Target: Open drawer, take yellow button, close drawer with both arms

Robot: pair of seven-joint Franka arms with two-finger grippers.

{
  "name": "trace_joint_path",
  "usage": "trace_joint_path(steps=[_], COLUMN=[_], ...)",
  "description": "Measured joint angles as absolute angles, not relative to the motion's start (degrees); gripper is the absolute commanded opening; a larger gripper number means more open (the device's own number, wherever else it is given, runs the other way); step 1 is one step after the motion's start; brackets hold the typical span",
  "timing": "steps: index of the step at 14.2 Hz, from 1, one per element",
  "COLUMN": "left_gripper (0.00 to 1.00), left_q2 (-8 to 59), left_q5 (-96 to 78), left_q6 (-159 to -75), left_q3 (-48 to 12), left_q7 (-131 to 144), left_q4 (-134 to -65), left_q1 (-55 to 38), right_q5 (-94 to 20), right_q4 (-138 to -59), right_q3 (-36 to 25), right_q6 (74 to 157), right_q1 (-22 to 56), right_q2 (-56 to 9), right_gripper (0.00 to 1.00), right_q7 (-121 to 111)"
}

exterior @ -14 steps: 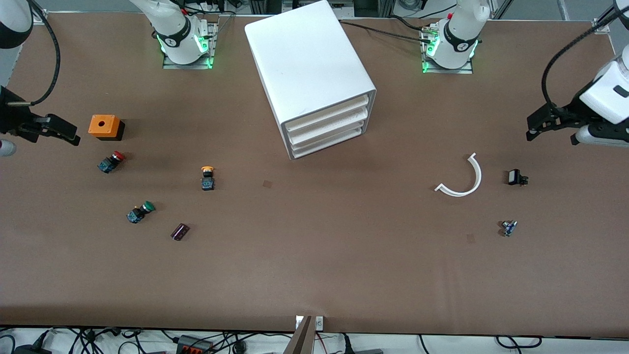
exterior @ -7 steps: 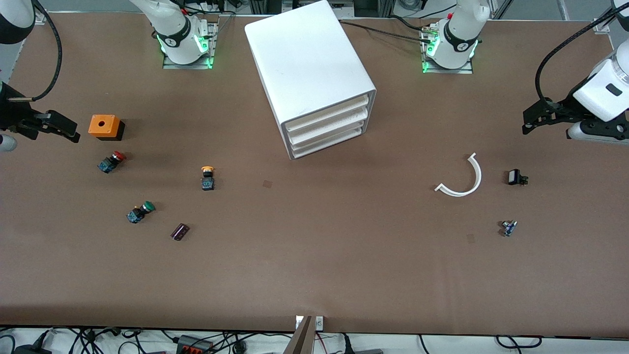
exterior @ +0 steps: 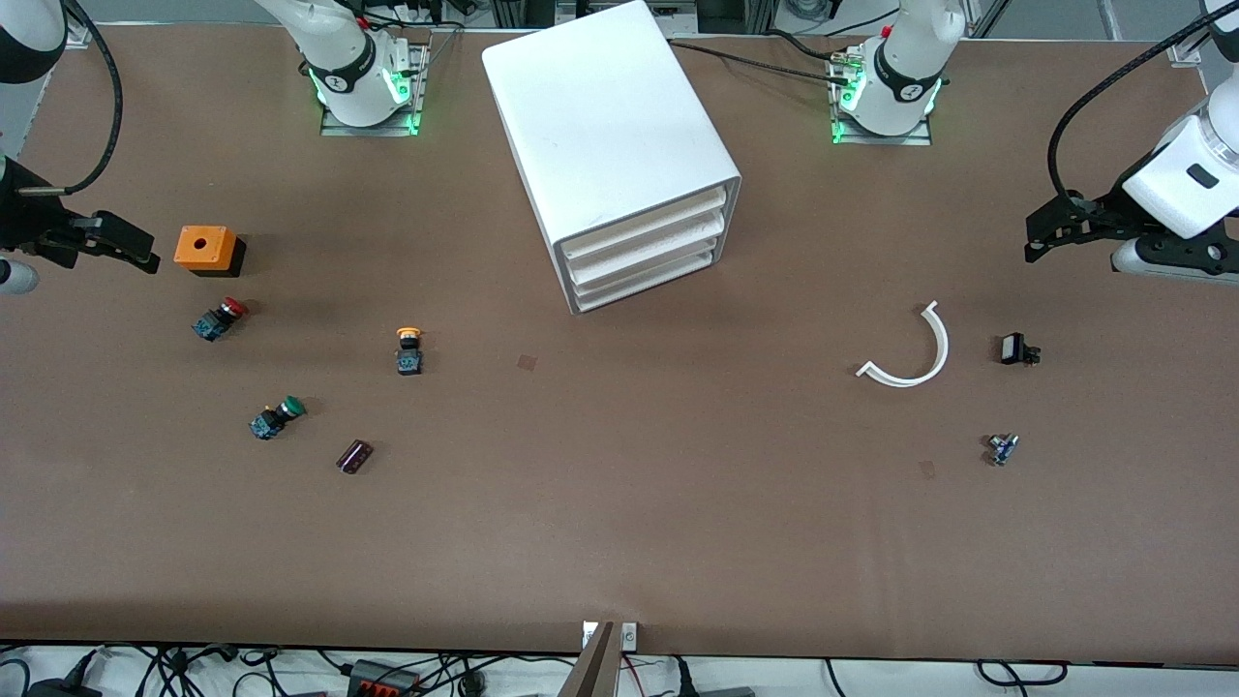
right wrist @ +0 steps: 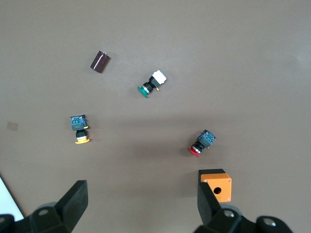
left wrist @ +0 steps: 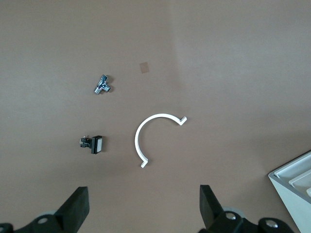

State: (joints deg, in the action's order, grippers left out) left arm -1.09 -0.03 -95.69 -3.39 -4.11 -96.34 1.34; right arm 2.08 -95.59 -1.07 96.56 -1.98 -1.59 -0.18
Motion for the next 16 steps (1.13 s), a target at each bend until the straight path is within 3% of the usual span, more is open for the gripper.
trace_joint_path(steps=[16], left_gripper=[1.0], left_q2=[-0.48], left_q5=[-0.03], left_q6=[-94.4], left_q3=[-3.42], left_q7=[-4.14], left_q4=[-95.24], left_q1=[0.94], right_q5=[2.07], right_q4=[-95.59], right_q3=[-1.04], right_q6=[96.21], right_q1=[-1.96], right_q2=[-1.4], right_gripper=[1.0], right_q7=[-0.19])
